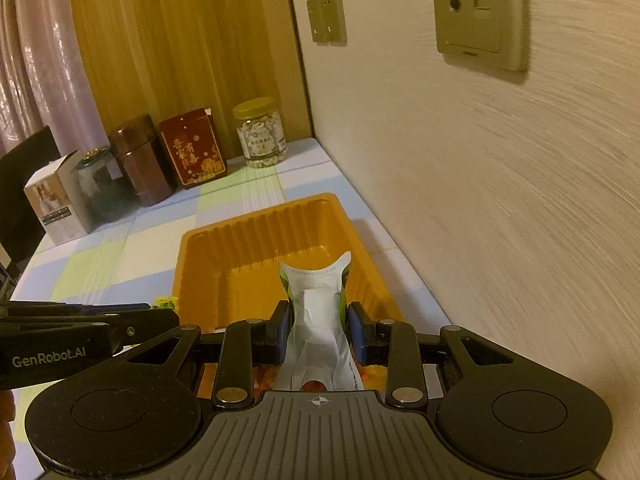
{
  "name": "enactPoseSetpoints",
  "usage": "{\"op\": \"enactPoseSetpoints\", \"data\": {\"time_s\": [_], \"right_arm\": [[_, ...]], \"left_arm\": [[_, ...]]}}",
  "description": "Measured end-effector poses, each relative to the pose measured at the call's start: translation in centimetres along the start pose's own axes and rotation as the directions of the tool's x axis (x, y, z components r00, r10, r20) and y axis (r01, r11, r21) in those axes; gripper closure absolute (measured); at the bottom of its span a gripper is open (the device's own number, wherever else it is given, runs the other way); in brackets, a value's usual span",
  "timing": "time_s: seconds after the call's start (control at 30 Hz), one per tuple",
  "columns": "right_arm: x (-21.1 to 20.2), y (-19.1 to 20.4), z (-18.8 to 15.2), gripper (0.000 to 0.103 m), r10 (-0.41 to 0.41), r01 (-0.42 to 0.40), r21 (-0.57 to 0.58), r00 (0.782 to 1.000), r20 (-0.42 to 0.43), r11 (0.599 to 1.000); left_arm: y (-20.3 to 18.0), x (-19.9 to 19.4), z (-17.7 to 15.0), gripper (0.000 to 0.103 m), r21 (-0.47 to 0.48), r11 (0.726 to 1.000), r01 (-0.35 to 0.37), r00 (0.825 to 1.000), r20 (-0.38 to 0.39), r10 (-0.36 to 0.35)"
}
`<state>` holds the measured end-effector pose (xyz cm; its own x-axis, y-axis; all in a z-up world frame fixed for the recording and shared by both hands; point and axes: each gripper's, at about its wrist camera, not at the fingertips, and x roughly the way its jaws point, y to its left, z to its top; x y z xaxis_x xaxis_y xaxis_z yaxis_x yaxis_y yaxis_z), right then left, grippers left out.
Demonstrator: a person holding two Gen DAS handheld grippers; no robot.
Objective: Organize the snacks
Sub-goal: 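Open both grippers to drop the candy and packet into the tray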
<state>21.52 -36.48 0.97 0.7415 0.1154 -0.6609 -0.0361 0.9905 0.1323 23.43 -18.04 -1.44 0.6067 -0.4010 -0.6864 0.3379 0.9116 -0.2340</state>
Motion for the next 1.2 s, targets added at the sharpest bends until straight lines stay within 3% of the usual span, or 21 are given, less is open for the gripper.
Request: {"op": "enactPoseSetpoints", "data": {"time_s": [0.6,0.73,1.2], "right_arm": [[5.1,0.1,1.3,0.072,0.011,-0.011,-0.003,0.999,-0.043,1.0],[5.4,0.1,1.2,0.072,0.011,-0.011,0.0,0.999,-0.051,1.0],[6.7,1.2,2.0,0.072,0.044,-0.044,0.008,0.998,-0.053,0.999]], "left_arm": [[2.1,5.9,1.5,0.083,-0.011,0.999,-0.036,0.999,-0.026,0.036],[3.2,6.5,1.8,0.062,-0.04,0.999,-0.036,0.999,-0.023,0.035],[6.5,4.5,0.8,0.057,-0.088,0.992,-0.086,0.996,-0.003,0.086]]}}
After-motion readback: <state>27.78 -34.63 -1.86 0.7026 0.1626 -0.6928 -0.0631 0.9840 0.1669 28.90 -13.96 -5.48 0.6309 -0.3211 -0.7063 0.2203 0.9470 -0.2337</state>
